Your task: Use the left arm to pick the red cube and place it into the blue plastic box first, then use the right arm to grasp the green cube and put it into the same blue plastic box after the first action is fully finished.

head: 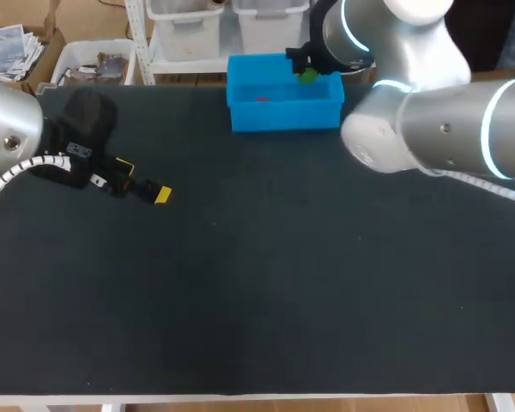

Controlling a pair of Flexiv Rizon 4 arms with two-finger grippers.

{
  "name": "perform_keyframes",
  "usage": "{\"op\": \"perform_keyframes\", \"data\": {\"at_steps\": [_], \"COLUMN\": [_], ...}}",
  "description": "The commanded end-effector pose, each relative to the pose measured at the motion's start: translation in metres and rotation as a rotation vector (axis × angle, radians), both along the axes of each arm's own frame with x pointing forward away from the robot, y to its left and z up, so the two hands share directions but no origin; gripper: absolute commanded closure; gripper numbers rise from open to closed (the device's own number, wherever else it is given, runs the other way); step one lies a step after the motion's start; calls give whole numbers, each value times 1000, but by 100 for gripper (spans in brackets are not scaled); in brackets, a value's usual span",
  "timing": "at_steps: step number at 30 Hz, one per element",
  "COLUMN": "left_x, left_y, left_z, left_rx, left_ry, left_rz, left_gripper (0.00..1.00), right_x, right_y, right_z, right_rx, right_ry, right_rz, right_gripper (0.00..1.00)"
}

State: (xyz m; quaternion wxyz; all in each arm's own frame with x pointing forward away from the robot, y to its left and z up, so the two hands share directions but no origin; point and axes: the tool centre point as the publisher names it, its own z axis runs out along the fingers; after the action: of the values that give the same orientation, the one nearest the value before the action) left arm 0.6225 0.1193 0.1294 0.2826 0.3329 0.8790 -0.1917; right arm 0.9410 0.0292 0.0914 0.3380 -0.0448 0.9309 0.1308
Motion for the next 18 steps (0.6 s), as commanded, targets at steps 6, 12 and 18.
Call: {"op": "perform_keyframes", "data": {"at_steps": [6,12,18], "left_x": [0,0,0], "left_y": [2,2,2], "left_z": [-1,-1,-1], "left_rx": [-7,-7,-7], "left_ry": [-2,-2,-2], "left_rz": [-6,-6,-6], "left_gripper": [0,0,0], "right_x": [35,41,41], "right_y": [8,6,5], "right_z": [-21,-27,-29], "right_rx": [17,26,29], "right_ry": [18,22,26], "right_rz": [-8,-17,-23], "right_gripper": [100,100,100]}}
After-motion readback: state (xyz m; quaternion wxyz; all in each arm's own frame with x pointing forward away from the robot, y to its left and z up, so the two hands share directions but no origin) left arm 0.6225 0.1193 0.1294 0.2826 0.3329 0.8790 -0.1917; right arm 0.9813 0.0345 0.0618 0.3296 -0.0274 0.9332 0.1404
